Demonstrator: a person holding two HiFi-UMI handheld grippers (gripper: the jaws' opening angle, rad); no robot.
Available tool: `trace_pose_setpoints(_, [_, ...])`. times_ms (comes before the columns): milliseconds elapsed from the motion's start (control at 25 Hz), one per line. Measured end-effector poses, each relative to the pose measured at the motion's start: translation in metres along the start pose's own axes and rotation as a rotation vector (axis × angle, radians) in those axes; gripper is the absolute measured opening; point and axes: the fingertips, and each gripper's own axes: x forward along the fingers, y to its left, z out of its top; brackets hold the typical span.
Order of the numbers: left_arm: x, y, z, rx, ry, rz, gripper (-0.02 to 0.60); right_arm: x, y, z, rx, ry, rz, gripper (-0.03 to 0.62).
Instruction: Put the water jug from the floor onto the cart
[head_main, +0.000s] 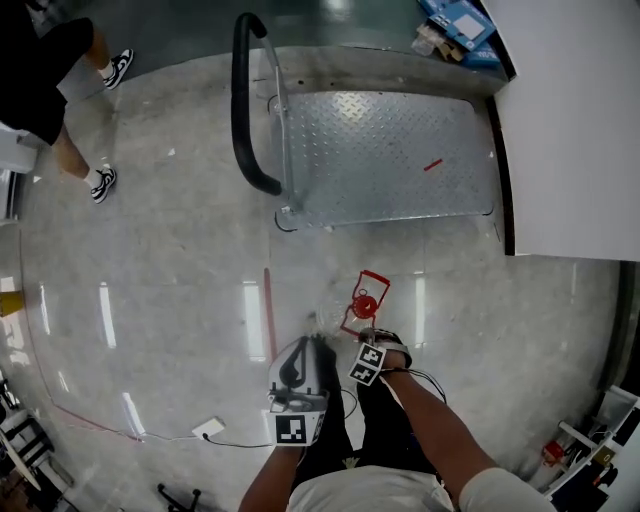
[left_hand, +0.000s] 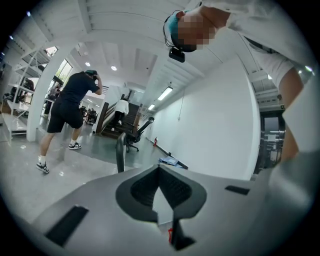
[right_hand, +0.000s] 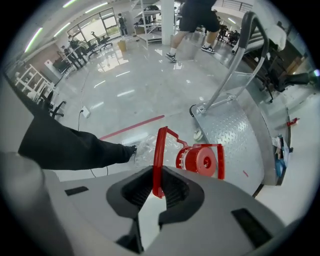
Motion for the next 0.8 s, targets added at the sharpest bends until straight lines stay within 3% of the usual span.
trace_pose_setpoints(200, [0.007, 0.011, 0.027, 0.038, -0.085, 0.003, 0.003, -0.038, 0.005, -0.004, -0.055, 0.01, 0.032, 0.048])
trace_pose_setpoints(360, [0.016, 0.016, 0.055, 0.018, -0.106, -0.006, 0.003, -0.08, -0.006, -0.002, -0.089, -0.005, 0.038, 0.048])
trace_pose_setpoints(600, [0.024, 0.023, 0.098, 0.065, -0.181, -0.017, 0.003, -0.136, -0.078, 0.01, -0.111, -0.03, -0.033, 0.048])
trace_pose_setpoints(800, [0.035, 0.006, 0.13, 0.046, -0.166, -0.042, 0.003, -0.18, -0.166, 0.01, -0.102, -0.042, -0.117, 0.051])
